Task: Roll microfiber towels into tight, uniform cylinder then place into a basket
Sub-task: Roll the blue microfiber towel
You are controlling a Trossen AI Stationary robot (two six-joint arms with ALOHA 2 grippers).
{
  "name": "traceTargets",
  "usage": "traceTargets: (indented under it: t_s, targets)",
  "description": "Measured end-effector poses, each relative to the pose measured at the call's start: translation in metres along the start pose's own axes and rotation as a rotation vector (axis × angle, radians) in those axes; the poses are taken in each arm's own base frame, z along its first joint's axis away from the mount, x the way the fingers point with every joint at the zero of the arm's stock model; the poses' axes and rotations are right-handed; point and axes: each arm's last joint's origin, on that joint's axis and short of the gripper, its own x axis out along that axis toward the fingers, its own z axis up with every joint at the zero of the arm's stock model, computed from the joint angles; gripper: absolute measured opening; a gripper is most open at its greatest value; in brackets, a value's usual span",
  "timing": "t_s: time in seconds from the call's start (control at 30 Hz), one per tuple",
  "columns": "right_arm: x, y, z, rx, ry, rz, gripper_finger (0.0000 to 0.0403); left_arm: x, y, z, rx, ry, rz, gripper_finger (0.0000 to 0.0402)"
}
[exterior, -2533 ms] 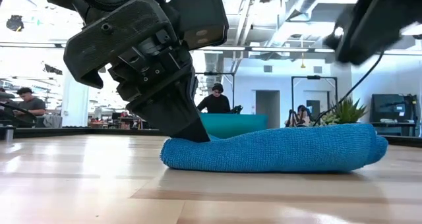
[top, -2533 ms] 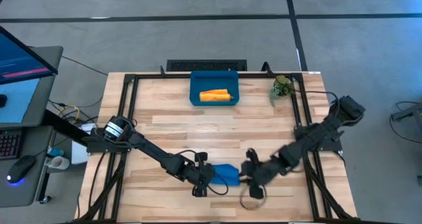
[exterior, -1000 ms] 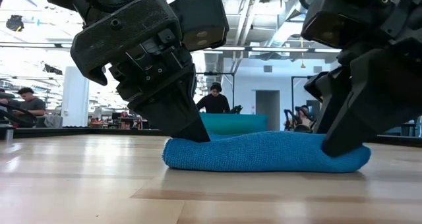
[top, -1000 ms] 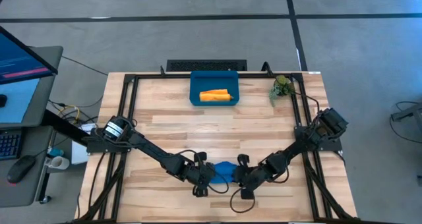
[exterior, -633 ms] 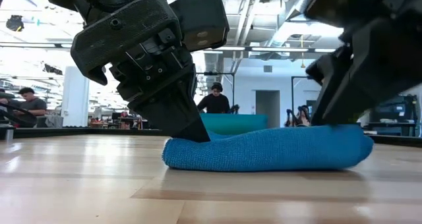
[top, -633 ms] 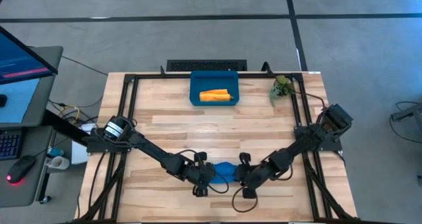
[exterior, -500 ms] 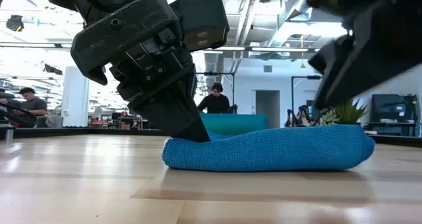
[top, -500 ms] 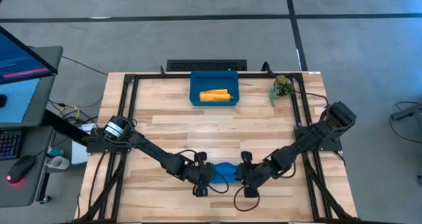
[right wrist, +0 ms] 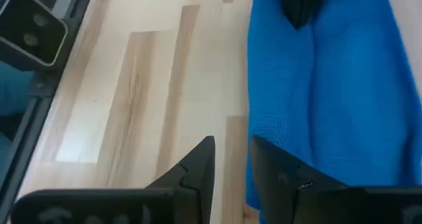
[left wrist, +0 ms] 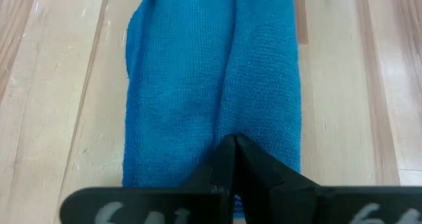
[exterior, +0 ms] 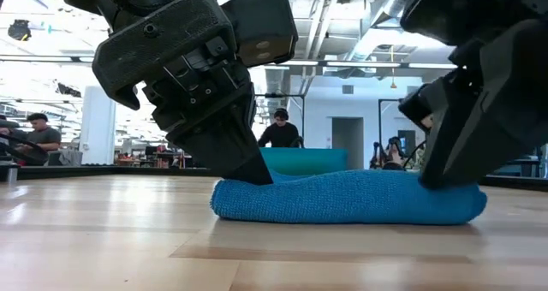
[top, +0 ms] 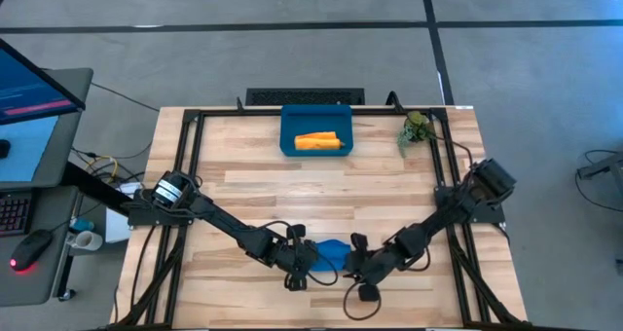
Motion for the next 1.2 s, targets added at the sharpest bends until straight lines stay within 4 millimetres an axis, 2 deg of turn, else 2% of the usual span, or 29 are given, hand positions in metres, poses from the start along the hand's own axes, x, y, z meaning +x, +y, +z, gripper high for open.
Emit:
traceTargets:
  t_s: [0.23, 0.77, 1.2]
  targets:
    - [0.006, -0.009, 0.001, 0.101, 0.007, -0.026, 0.0118, 0.000, 0.000, 0.000, -0.003, 0.000, 0.000, 0.0001]
    - [0.003, -0.018, 0.012, 0.161, -0.042, -0.029, 0.0118, 0.000, 0.000, 0.000, 0.006, 0.000, 0.000, 0.0001]
    - [0.007, -0.047, 0.014, 0.355, 0.018, -0.109, 0.0118, -0.001, 0.000, 0.000, 0.014, -0.002, -0.002, 0.0001]
